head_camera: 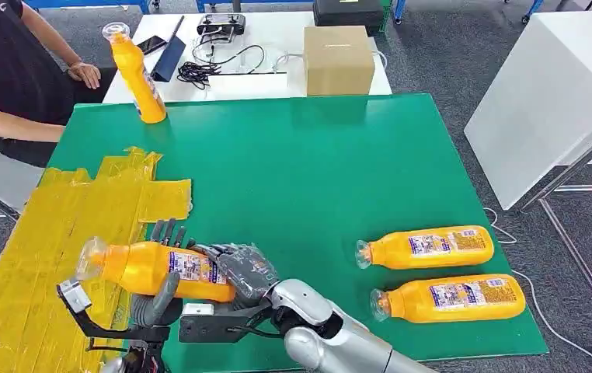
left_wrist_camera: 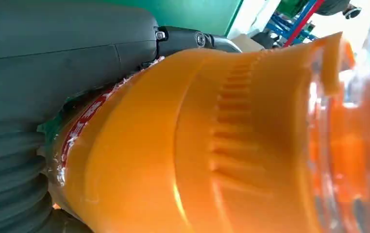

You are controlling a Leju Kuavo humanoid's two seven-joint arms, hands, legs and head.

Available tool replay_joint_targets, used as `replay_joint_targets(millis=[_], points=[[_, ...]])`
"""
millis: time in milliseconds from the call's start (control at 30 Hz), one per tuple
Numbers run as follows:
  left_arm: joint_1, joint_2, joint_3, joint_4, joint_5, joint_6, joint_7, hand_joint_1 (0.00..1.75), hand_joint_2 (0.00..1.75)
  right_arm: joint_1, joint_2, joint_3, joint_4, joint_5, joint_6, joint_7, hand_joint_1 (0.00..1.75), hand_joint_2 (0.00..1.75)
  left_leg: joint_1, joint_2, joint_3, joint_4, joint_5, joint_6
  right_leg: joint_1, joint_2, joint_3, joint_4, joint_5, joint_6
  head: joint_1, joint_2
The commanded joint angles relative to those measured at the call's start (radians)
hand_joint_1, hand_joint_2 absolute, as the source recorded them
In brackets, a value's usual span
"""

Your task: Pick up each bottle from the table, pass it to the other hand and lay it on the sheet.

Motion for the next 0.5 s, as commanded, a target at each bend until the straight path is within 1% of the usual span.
replay_joint_targets(millis=[33,200,233,267,300,500], points=[[-0.056,-0.003,-0.004,0.057,-0.02,0.025,-0.016,1.75,1.75,-0.015,-0.022,0.086,0.031,-0.008,0.023,-0.005,1.75,1.75,0.001,-0.002,0.003,-0.001,0.0,-0.001,0.001,-0.002,0.004,-0.002,0.0,0.0,0.0,0.0],[-0.053,-0.009,0.004,0.05,-0.02,0.033,-0.024,1.75,1.75,-0.012,-0.026,0.081,0.033,-0.011,0.022,0.002,1.75,1.75,0.001,-0.002,0.003,-0.001,0.0,-0.001,0.001,-0.002,0.004,-0.002,0.0,0.0,0.0,0.0],[-0.052,-0.01,0.004,0.049,-0.022,0.035,-0.026,1.75,1.75,-0.011,-0.026,0.08,0.033,-0.011,0.022,0.003,1.75,1.75,0.002,-0.001,0.005,-0.001,-0.001,-0.001,0.002,-0.002,0.007,-0.004,0.0,0.001,0.0,0.0],[-0.053,-0.01,0.003,0.048,-0.026,0.035,-0.029,1.75,1.75,-0.01,-0.027,0.079,0.033,-0.012,0.022,0.004,1.75,1.75,0.001,-0.002,0.002,-0.001,0.0,-0.001,0.001,-0.002,0.003,-0.002,0.0,0.0,0.0,0.0],[-0.052,-0.01,0.002,0.047,-0.028,0.035,-0.03,1.75,1.75,-0.01,-0.028,0.077,0.033,-0.012,0.022,0.004,1.75,1.75,0.002,-0.002,0.003,-0.001,0.0,-0.001,0.001,-0.002,0.005,-0.003,0.0,0.0,0.0,0.0],[-0.053,-0.011,0.004,0.05,-0.033,0.03,-0.035,1.75,1.75,-0.005,-0.027,0.068,0.037,-0.009,0.019,0.01,1.75,1.75,0.0,-0.002,0.002,-0.001,0.0,0.0,0.0,-0.002,0.002,-0.002,0.0,0.0,0.0,0.0]])
